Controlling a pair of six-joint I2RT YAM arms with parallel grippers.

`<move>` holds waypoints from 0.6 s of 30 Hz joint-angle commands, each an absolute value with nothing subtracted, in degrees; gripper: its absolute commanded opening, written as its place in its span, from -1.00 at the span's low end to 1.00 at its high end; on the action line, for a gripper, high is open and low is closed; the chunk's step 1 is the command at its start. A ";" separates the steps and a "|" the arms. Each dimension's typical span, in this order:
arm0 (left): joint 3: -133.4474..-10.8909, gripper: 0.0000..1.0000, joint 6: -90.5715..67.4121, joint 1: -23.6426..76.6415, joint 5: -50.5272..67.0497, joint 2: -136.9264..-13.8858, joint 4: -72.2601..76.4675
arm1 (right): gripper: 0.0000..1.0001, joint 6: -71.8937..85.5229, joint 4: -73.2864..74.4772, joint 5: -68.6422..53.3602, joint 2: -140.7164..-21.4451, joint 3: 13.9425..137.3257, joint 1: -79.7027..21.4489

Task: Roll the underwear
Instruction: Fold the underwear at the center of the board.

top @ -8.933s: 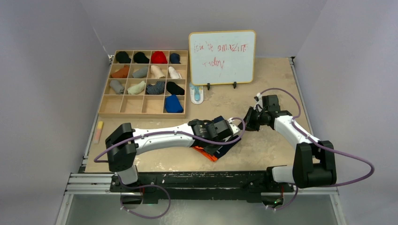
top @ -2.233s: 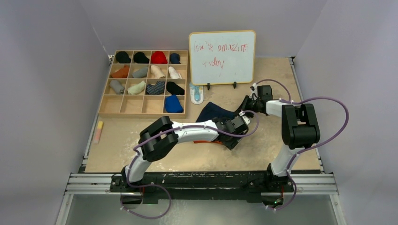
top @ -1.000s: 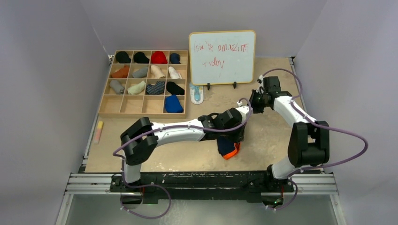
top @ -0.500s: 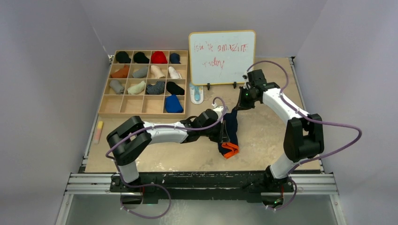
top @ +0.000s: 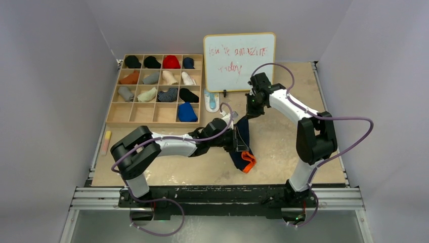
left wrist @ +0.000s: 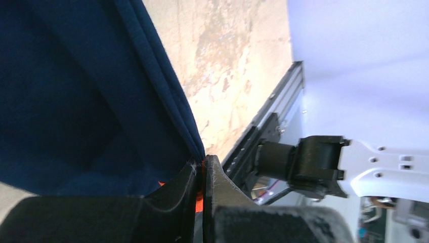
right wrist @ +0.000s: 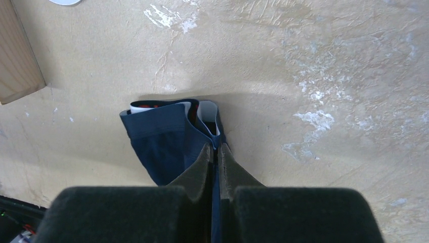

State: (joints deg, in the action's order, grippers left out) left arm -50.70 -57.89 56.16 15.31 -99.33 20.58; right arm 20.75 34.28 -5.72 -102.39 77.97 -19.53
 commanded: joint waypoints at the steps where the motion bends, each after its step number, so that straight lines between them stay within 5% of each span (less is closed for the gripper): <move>1: -47.93 -1.00 -67.59 54.32 20.57 -97.34 32.43 | -0.97 20.73 33.17 -4.92 -101.78 80.41 -19.38; 11: -42.38 -1.00 -77.01 53.70 22.23 -101.92 48.90 | -0.94 18.09 31.89 -11.15 -100.04 79.38 -19.49; 18: -38.19 -1.00 -76.33 54.89 17.85 -98.61 42.17 | -0.94 18.54 31.41 -13.72 -101.59 79.63 -21.26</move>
State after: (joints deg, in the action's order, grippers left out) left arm -40.10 -75.35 53.67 19.38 -101.45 42.28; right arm 19.09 33.58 -11.38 -102.37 78.04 -20.25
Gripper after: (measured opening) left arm 0.024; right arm 0.030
